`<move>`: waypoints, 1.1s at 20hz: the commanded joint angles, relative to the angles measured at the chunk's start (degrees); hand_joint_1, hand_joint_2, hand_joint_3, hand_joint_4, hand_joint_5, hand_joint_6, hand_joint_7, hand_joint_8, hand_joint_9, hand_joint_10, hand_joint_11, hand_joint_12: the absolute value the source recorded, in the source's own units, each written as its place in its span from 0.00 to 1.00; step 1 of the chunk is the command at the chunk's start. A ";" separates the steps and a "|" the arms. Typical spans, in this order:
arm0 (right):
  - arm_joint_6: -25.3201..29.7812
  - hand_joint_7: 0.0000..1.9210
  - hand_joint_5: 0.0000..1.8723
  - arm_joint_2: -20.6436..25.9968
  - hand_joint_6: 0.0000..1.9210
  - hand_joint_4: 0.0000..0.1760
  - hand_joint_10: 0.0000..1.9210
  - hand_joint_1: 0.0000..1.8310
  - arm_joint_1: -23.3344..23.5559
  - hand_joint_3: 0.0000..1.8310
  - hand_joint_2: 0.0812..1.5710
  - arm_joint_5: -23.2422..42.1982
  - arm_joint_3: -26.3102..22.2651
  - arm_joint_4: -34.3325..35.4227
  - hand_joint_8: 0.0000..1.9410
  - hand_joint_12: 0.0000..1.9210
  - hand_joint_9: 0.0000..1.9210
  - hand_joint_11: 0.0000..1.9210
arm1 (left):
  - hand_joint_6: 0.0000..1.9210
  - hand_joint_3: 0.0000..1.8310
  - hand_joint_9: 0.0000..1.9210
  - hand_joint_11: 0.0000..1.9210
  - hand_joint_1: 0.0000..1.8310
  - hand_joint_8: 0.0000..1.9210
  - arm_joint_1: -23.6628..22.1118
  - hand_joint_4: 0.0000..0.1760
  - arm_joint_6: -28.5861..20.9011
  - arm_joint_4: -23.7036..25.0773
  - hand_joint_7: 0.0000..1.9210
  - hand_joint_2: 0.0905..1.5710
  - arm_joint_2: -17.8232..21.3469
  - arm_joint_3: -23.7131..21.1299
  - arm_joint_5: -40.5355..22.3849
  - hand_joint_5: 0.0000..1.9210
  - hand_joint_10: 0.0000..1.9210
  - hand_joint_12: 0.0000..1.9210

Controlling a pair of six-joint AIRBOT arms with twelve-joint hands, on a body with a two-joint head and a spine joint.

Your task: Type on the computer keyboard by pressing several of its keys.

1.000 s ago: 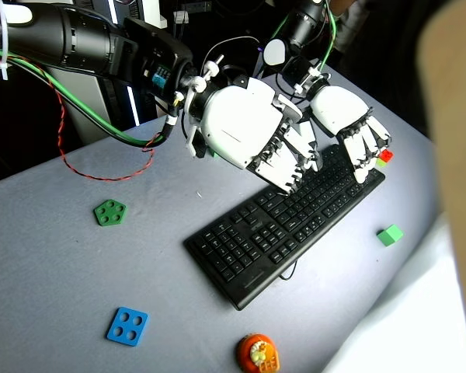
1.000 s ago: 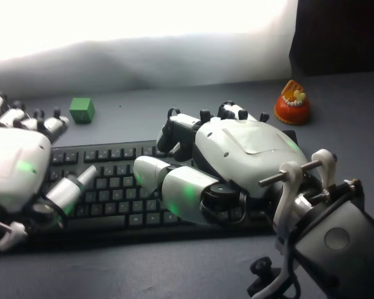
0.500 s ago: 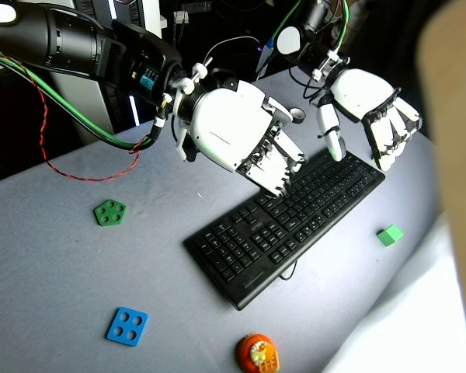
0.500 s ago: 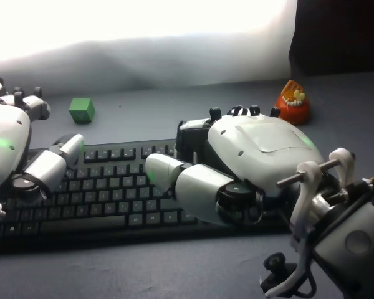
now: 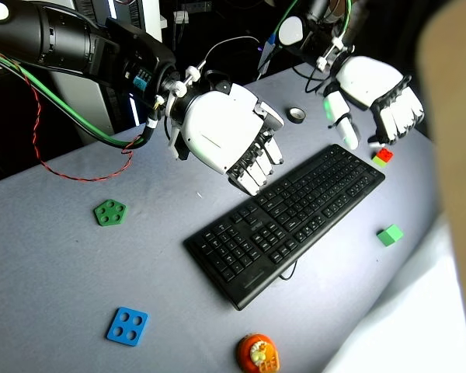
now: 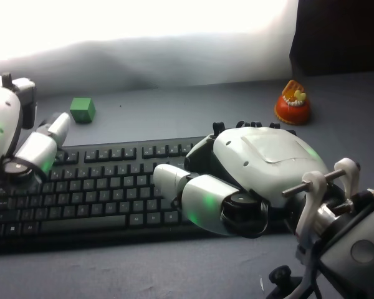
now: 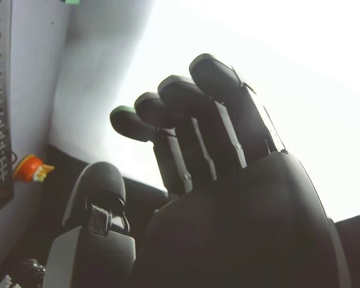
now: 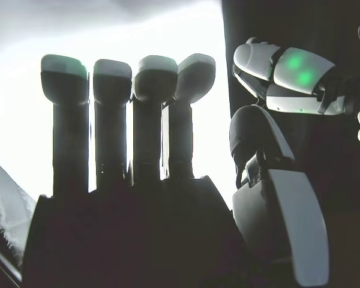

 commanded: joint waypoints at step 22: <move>0.47 0.66 0.56 0.25 0.92 0.00 1.00 0.00 0.59 0.01 0.94 2.56 -0.29 -4.88 0.99 1.00 0.67 0.65 | 0.96 0.00 0.43 0.34 0.14 0.93 -2.89 0.00 2.64 15.47 0.48 0.97 4.34 -4.85 17.46 0.44 1.00 1.00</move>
